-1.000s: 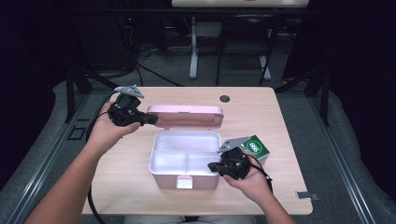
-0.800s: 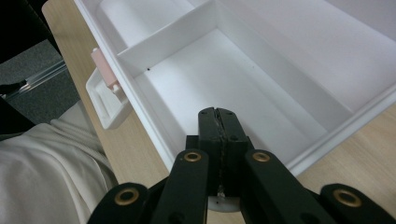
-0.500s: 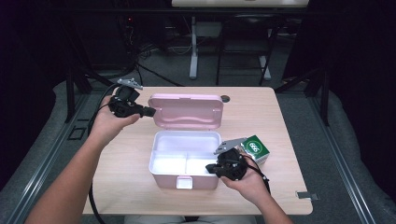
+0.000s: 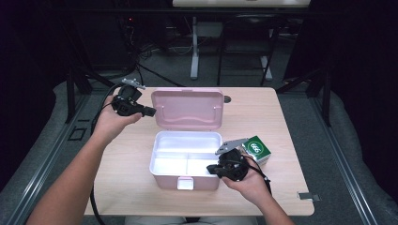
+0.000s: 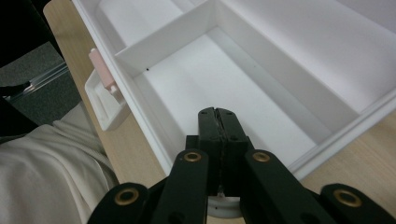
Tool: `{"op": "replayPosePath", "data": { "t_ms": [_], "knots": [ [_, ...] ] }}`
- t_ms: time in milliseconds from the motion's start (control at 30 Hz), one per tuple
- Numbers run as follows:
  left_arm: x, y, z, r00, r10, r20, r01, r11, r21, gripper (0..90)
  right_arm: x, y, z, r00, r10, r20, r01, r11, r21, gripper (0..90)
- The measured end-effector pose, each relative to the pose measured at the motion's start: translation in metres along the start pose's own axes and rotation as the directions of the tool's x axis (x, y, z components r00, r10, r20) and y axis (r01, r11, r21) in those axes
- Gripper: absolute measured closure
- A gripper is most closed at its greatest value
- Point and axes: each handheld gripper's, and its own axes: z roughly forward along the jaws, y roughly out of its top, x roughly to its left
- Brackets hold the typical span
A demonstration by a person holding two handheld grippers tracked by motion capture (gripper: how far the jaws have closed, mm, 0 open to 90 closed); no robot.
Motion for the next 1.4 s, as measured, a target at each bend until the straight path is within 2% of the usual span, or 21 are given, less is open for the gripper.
{"op": "replayPosePath", "data": {
  "t_ms": [100, 333, 467, 600, 667, 700, 800, 900, 967, 1000, 1033, 1067, 1100, 1167, 1200, 1233, 1267, 1400],
  "knots": [
    [0.0, -0.001, 0.002, 1.0, 0.004, -0.004, -0.004, 0.9999, 0.011, 87.2, 0.0, 0.0, 0.0, 1.0, -0.002, 0.001, 0.002, 1.0, 0.004, 90.0],
    [-0.006, -0.003, 0.002, 0.9987, 0.046, -0.023, -0.044, 0.9978, 0.05, 83.3, 0.0, 0.0, 0.0, 1.0, -0.002, -0.002, 0.002, 1.0, 0.003, 90.0],
    [-0.013, -0.006, 0.0, 0.9954, 0.092, -0.027, -0.089, 0.9928, 0.079, 74.8, 0.0, 0.0, 0.0, 1.0, -0.002, -0.002, 0.002, 1.0, 0.002, 90.0],
    [-0.018, -0.009, -0.001, 0.9934, 0.114, -0.013, -0.112, 0.9902, 0.083, 71.2, 0.0, 0.0, 0.0, 1.0, -0.004, -0.004, 0.004, 1.0, 0.002, 90.0],
    [-0.023, -0.011, -0.001, 0.989, 0.148, -0.006, -0.147, 0.9844, 0.097, 68.5, 0.0, 0.0, 0.0, 1.0, -0.005, -0.007, 0.005, 1.0, 0.004, 90.0],
    [-0.023, -0.011, -0.001, 0.989, 0.148, -0.006, -0.147, 0.9844, 0.097, 67.8, 0.0, 0.0, 0.0, 1.0, -0.005, -0.007, 0.005, 1.0, 0.004, 90.0],
    [-0.029, -0.012, -0.001, 0.981, 0.194, 0.005, -0.193, 0.9729, 0.127, 67.3, 0.0, 0.0, 0.0, 1.0, -0.003, -0.005, 0.003, 1.0, 0.002, 90.0],
    [-0.037, -0.013, 0.001, 0.9687, 0.247, 0.03, -0.248, 0.9554, 0.16, 67.4, 0.0, 0.0, 0.0, 1.0, -0.004, -0.004, 0.004, 1.0, 0.002, 90.0],
    [-0.04, -0.013, 0.002, 0.9625, 0.267, 0.049, -0.271, 0.9469, 0.173, 67.3, -0.001, 0.0, 0.0, 1.0, -0.004, -0.005, 0.004, 1.0, 0.002, 90.0],
    [-0.045, -0.013, 0.004, 0.9572, 0.285, 0.05, -0.289, 0.9386, 0.188, 67.4, -0.001, 0.0, 0.0, 1.0, -0.002, -0.005, 0.002, 1.0, 0.002, 90.0],
    [-0.045, -0.013, 0.004, 0.9572, 0.285, 0.05, -0.289, 0.9386, 0.188, 67.4, -0.001, 0.0, 0.0, 1.0, -0.002, -0.005, 0.002, 1.0, 0.002, 90.0],
    [-0.046, -0.012, 0.005, 0.9526, 0.3, 0.051, -0.304, 0.9329, 0.193, 67.4, 0.0, 0.0, 0.0, 1.0, -0.002, -0.003, 0.002, 1.0, 0.001, 89.9],
    [-0.047, -0.012, 0.006, 0.9515, 0.302, 0.057, -0.308, 0.9313, 0.195, 67.5, -0.001, 0.0, 0.0, 1.0, -0.002, -0.002, 0.002, 1.0, 0.001, 89.7],
    [-0.051, -0.011, 0.008, 0.9446, 0.321, 0.07, -0.328, 0.921, 0.21, 67.5, -0.001, 0.0, -0.001, 1.0, 0.003, -0.001, -0.003, 1.0, -0.001, 89.2],
    [-0.051, -0.011, 0.008, 0.9446, 0.321, 0.07, -0.328, 0.921, 0.21, 67.5, -0.001, 0.0, -0.001, 1.0, 0.003, -0.001, -0.003, 1.0, -0.001, 89.2],
    [-0.054, -0.012, 0.011, 0.9384, 0.336, 0.081, -0.346, 0.9126, 0.219, 67.5, -0.001, 0.0, -0.001, 1.0, 0.004, 0.0, -0.004, 1.0, 0.0, 89.2],
    [-0.054, -0.012, 0.011, 0.9384, 0.336, 0.081, -0.346, 0.9126, 0.219, 67.5, -0.001, 0.0, -0.001, 1.0, 0.004, 0.0, -0.004, 1.0, 0.0, 89.2],
    [-0.06, -0.012, 0.015, 0.9229, 0.373, 0.098, -0.385, 0.8911, 0.24, 67.5, -0.001, 0.0, -0.002, 1.0, 0.003, -0.008, -0.003, 1.0, -0.005, 87.8]
  ]
}}
